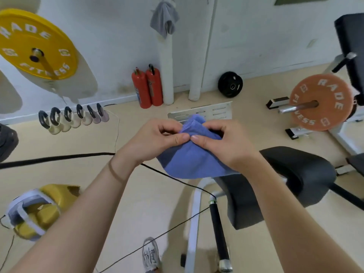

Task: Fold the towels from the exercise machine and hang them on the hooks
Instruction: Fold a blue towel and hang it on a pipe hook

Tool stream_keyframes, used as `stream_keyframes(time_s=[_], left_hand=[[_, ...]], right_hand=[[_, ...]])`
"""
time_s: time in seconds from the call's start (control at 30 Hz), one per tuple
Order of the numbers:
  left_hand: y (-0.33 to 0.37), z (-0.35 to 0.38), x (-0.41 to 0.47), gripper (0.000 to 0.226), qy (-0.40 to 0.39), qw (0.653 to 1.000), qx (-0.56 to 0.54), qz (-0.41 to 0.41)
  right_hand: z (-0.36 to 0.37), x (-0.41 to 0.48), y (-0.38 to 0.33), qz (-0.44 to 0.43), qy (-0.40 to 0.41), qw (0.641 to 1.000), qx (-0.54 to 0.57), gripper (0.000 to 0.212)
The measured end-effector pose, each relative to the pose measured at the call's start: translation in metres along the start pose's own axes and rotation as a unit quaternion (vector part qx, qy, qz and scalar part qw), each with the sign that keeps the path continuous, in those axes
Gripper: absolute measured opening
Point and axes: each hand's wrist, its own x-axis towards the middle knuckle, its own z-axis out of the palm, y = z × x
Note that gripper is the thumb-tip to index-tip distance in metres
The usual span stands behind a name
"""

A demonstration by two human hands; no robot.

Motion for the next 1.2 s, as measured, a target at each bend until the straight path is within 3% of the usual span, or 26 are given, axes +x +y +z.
stream_keyframes(time_s=[0.23, 0.33, 0.53, 0.67, 0.73, 0.87, 1.0, 1.03, 1.13, 1.2], left_hand=[[-0.021, -0.038, 0.004, 0.012, -0.013, 0.999, -0.022, 0.031], [-0.016, -0.037, 0.009, 0.019, -0.032, 0.998, -0.034, 0.044], [-0.006, -0.002, 0.009, 0.014, -0.133, 0.99, -0.054, 0.01], [0.009, 0.043, 0.003, 0.01, -0.157, 0.986, -0.054, 0.003], [0.021, 0.066, -0.002, 0.015, -0.146, 0.987, -0.071, -0.003], [0.051, 0.108, -0.013, 0.014, -0.054, 0.983, -0.173, -0.036], [0.08, 0.163, -0.03, 0.014, -0.002, 0.975, -0.213, -0.057], [0.087, 0.183, -0.036, 0.014, 0.001, 0.977, -0.207, -0.057], [0.109, 0.251, -0.054, 0.017, 0.006, 0.971, -0.227, -0.069], [0.127, 0.3, -0.068, 0.025, -0.01, 0.961, -0.26, -0.089]], right_hand=[[0.038, 0.013, -0.023, 0.028, 0.048, 0.998, -0.013, 0.006], [0.036, 0.011, -0.028, 0.038, 0.068, 0.995, -0.059, 0.009], [0.014, -0.02, -0.023, 0.101, 0.079, 0.987, -0.096, 0.016], [-0.006, -0.063, -0.016, 0.119, 0.125, 0.981, -0.094, 0.016], [-0.023, -0.088, -0.013, 0.136, 0.102, 0.983, -0.063, 0.017], [-0.071, -0.154, 0.001, 0.184, -0.01, 0.983, 0.028, 0.04], [-0.121, -0.219, 0.011, 0.129, -0.015, 0.983, 0.126, 0.013], [-0.135, -0.234, 0.016, 0.112, 0.001, 0.983, 0.146, 0.014], [-0.173, -0.275, 0.034, 0.073, 0.061, 0.967, 0.235, 0.063], [-0.196, -0.305, 0.041, 0.051, 0.099, 0.945, 0.306, 0.081]])
